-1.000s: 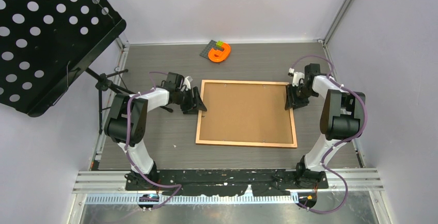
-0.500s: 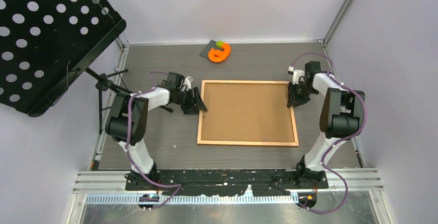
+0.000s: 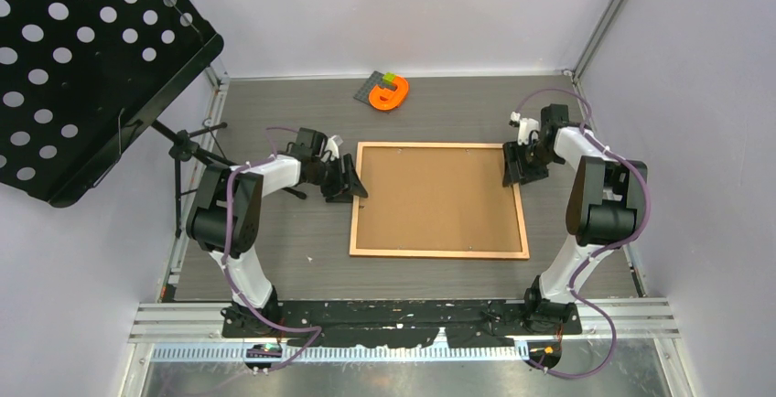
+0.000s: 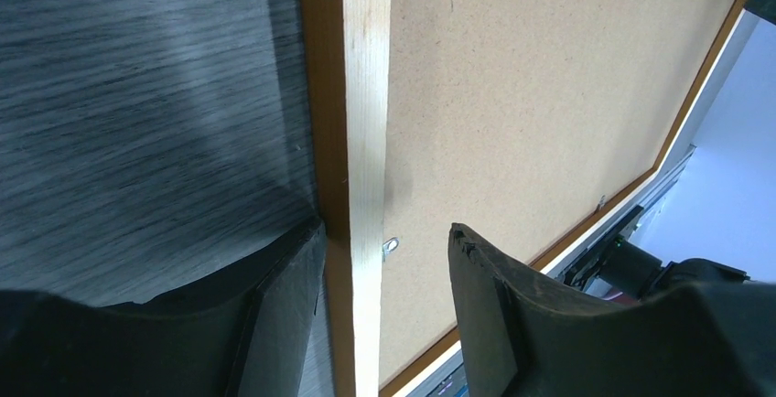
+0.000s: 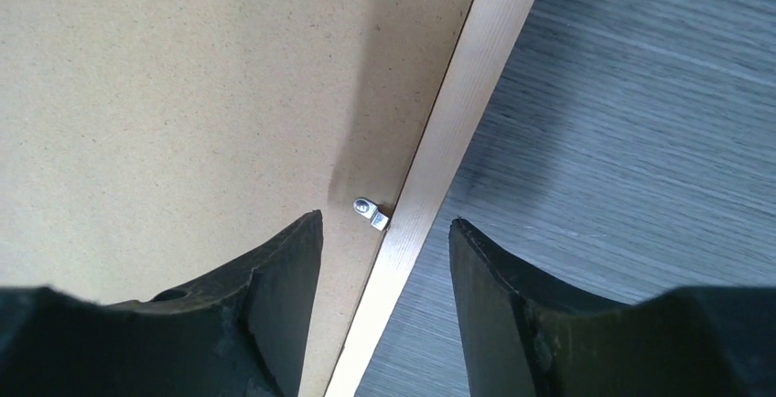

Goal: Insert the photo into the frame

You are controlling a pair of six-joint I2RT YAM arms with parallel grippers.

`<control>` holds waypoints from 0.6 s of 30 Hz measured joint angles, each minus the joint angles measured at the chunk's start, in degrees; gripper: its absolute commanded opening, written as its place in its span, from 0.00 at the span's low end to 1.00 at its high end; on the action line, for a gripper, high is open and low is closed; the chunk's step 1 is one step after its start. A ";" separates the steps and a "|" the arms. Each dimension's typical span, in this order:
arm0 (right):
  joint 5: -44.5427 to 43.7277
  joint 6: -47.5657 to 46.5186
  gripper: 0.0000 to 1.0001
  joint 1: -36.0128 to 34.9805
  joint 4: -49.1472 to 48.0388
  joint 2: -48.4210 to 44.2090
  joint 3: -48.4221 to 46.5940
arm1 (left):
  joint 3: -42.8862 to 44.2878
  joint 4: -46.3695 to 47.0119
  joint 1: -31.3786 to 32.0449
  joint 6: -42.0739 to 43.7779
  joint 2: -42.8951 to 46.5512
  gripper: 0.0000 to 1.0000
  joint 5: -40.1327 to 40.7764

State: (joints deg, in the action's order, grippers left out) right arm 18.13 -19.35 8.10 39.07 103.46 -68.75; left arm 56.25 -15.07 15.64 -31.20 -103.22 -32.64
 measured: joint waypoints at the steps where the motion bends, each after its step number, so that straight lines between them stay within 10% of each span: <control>1: 0.07 0.02 0.62 0.04 0.00 -0.09 -0.02 | 0.00 0.00 0.04 0.07 0.11 0.58 0.00; 18: 2.14 -2.34 0.74 0.39 -1.79 -9.57 5.79 | -0.13 -3.17 1.22 3.58 2.99 0.68 4.59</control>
State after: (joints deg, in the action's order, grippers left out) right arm 20.27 -21.69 8.49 37.28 93.89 -62.96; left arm 56.12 -18.24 16.86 -27.62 -100.22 -28.05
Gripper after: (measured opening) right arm 0.697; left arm 0.643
